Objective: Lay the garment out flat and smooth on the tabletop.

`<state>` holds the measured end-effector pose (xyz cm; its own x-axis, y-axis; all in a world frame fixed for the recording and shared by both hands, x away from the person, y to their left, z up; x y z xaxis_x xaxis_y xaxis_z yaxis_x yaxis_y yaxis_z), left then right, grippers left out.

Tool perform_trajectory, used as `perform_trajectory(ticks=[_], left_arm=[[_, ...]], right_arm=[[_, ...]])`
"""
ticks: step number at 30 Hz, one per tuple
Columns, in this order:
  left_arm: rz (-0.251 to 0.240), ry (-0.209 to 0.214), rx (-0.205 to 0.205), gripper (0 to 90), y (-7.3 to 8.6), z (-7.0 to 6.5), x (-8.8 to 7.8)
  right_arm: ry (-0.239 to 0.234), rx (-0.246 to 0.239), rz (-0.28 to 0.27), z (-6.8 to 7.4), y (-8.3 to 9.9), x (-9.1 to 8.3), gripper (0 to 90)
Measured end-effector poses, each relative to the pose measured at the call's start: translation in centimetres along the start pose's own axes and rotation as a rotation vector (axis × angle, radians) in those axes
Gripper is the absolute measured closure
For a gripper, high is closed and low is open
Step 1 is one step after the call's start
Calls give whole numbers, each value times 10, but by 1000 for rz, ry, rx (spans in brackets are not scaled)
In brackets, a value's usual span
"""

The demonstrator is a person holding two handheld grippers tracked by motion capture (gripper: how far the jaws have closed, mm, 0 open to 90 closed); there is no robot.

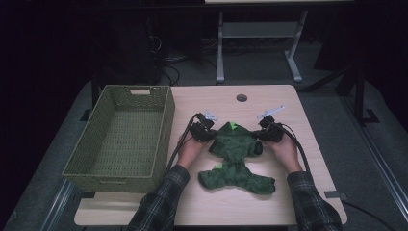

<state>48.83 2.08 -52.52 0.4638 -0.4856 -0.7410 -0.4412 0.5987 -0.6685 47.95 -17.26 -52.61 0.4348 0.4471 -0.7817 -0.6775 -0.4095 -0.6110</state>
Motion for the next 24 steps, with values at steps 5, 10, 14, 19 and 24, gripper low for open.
perform_trajectory(ticks=[5, 10, 14, 19, 24], left_arm=[[-9, -24, 0, 872, -8, 3, 7], [-33, 9, -39, 701, -14, 2, -5], [-84, 42, -52, 618, -25, 2, -34], [-89, 76, -17, 524, -28, -10, -65], [-81, 110, -24, 416, -15, -26, -84]], right_arm=[[17, 29, -38, -12, -5, 3, 876], [-27, 67, -66, -11, -6, -7, 675], [-43, 65, -136, -6, -16, -35, 629], [-27, 35, -117, 6, -17, -56, 577], [-37, 22, -66, 21, -10, -63, 538]])
Point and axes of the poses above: each handheld gripper's, and its own axes: x roughly forward along the jaws, y roughly out of its underside, z roughly to its left, the point moved 8 cm from there along x, roughly forward along the jaws, and after that the axes turned 3 degrees about x, right-handed, at the moved point
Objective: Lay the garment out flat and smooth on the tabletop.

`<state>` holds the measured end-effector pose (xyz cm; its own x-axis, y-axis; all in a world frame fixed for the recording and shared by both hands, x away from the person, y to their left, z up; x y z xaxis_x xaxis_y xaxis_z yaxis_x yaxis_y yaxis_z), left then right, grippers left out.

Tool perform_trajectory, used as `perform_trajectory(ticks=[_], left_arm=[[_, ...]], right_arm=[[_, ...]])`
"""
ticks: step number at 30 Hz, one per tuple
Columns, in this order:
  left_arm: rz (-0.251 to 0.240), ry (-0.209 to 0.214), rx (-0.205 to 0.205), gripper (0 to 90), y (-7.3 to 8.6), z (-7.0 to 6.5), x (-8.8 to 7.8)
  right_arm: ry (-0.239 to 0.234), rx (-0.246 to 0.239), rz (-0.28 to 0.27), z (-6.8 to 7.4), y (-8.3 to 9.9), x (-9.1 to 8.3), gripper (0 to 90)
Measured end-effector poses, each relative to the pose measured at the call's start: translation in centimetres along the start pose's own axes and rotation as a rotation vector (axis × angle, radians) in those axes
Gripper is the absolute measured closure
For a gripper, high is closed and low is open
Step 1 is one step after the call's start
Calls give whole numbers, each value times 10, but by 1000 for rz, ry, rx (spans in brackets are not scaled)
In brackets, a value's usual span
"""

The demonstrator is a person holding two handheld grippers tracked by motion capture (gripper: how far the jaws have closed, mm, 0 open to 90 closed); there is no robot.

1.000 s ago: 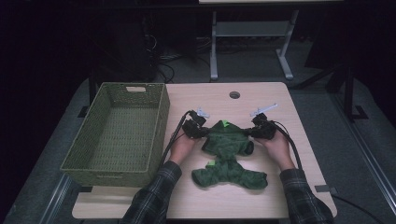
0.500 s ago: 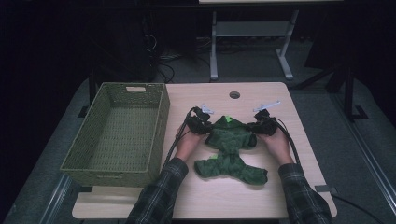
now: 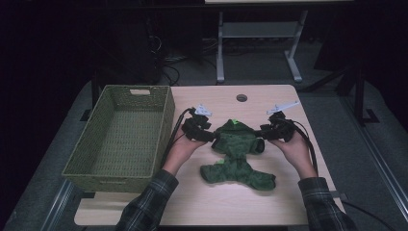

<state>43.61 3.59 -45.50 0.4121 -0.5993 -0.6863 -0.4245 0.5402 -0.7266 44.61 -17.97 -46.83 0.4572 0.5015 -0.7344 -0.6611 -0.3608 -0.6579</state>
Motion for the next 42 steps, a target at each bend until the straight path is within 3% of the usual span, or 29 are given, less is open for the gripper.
perform_trajectory(ticks=[8, 17, 22, 26, 28, 37, 42], left_arm=[[-1, 18, 30, 275, 28, -28, -20], [-6, -21, 58, 132, 73, -50, -39], [10, -17, 56, 129, 95, -67, -41], [29, -10, 69, 129, 109, -78, -41], [59, -5, 83, 129, 118, -83, -40], [121, -6, 110, 128, 141, -98, -37], [87, 1, 102, 127, 146, -96, -40]], right_arm=[[-44, -2, -22, 28, 10, -10, 518], [-108, -45, 2, 61, 18, -7, 531], [-121, -56, 12, 73, 24, -3, 539], [-145, -67, -18, 82, 23, -2, 567], [-152, -79, -17, 88, 24, -1, 578], [-209, -116, -28, 120, 21, -1, 645], [-250, -151, -27, 142, 19, 1, 663]])
Point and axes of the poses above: each handheld gripper's, and its own axes: x roughly forward along the jaws, y roughly out of its underside, z roughly to its left, the point moved 8 cm from there along x, roughly forward along the jaws, and after that the axes turned 3 degrees about x, right-handed, at the moved point
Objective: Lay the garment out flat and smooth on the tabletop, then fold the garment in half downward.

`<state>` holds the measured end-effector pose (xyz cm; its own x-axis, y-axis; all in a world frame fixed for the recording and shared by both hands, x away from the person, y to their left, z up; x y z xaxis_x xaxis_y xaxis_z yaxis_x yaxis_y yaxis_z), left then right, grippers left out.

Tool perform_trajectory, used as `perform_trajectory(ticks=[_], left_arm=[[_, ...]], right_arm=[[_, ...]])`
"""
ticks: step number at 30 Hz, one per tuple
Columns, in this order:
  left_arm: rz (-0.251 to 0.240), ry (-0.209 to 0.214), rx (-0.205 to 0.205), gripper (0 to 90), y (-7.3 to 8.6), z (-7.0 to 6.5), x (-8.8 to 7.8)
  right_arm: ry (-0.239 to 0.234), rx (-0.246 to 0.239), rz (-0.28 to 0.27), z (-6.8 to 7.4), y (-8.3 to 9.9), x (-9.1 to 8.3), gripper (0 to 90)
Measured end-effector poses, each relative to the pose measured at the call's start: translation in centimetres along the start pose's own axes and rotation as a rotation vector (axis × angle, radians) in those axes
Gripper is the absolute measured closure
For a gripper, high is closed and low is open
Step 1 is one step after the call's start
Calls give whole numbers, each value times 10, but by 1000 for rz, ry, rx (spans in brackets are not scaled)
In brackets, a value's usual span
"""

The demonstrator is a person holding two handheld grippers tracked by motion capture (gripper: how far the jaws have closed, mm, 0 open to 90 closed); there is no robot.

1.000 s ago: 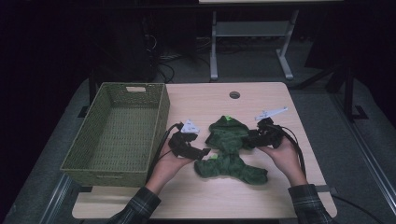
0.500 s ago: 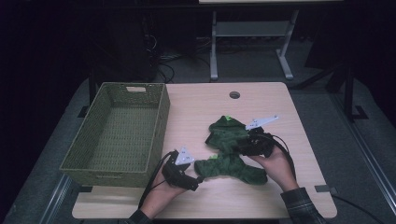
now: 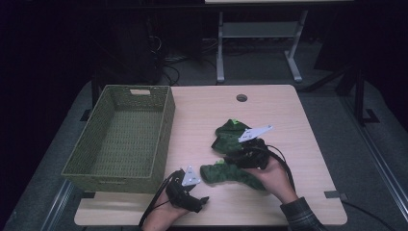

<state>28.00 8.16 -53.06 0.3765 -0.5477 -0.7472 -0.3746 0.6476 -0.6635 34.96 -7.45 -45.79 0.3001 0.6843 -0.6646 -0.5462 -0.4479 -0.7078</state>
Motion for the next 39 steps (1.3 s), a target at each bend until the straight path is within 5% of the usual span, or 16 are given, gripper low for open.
perform_trajectory(ticks=[10, 29, 39], left_arm=[[-78, 14, 8, 128, 4, 3, -1], [-75, 12, 13, 128, 5, 4, -1], [-77, 12, 4, 129, 5, 3, -1]], right_arm=[[-43, -45, 28, 25, 2, 22, 685], [-70, -143, 107, 58, 9, 62, 726], [34, -204, 164, 48, 20, 82, 724]])
Point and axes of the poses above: each handheld gripper's, and its own axes: x roughly forward along the jaws, y roughly out of its underside, z roughly to its left, the point moved 8 cm from there along x, roughly forward along the jaws, and after that the axes turned 3 degrees about x, right-handed, at the moved point
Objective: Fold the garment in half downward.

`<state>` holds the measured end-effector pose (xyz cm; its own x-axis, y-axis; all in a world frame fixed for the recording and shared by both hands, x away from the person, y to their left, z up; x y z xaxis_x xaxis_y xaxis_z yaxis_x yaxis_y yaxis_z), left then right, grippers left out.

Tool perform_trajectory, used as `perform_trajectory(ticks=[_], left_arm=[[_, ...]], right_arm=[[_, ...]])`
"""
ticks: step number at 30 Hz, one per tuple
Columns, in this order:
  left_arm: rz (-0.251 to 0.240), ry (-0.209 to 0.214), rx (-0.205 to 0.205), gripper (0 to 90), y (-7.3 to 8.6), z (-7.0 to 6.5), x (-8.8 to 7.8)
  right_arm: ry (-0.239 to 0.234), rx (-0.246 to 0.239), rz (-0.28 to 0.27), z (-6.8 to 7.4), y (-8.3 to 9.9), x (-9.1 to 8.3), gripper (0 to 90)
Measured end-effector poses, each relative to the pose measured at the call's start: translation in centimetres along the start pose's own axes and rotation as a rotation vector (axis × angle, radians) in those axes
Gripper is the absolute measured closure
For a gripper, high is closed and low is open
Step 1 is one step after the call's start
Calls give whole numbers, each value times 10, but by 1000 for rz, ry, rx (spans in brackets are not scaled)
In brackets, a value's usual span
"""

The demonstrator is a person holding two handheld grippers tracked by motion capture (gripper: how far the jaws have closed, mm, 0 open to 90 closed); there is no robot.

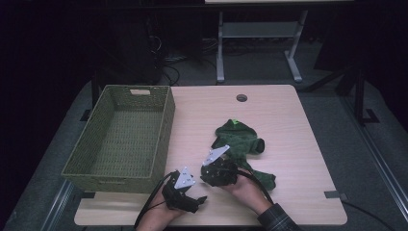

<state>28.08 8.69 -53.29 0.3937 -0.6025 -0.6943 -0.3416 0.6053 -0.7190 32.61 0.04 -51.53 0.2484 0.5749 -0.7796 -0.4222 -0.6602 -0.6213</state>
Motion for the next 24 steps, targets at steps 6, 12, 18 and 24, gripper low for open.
perform_trajectory(ticks=[6, 12, 18, 24], left_arm=[[2, -2, 5, 128, 0, 0, 0], [2, 0, 5, 129, 0, 0, 0], [2, -1, 5, 128, 0, 0, 0], [0, -3, 3, 128, 0, 0, 0]], right_arm=[[15, 32, 4, -4, 4, 5, 756], [40, -10, -13, 1, 6, 5, 852], [-53, 27, -52, 11, 3, -5, 853], [-93, 58, -109, 12, 0, -22, 850]])
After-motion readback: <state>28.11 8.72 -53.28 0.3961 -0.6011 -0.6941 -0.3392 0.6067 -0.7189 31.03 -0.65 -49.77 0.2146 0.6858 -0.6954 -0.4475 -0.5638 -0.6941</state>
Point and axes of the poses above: each handheld gripper's, and its own axes: x roughly forward along the jaws, y roughly out of its underside, z roughly to its left, the point moved 8 cm from there along x, roughly forward along the jaws, and after that the axes turned 3 degrees about x, right-handed, at the moved point
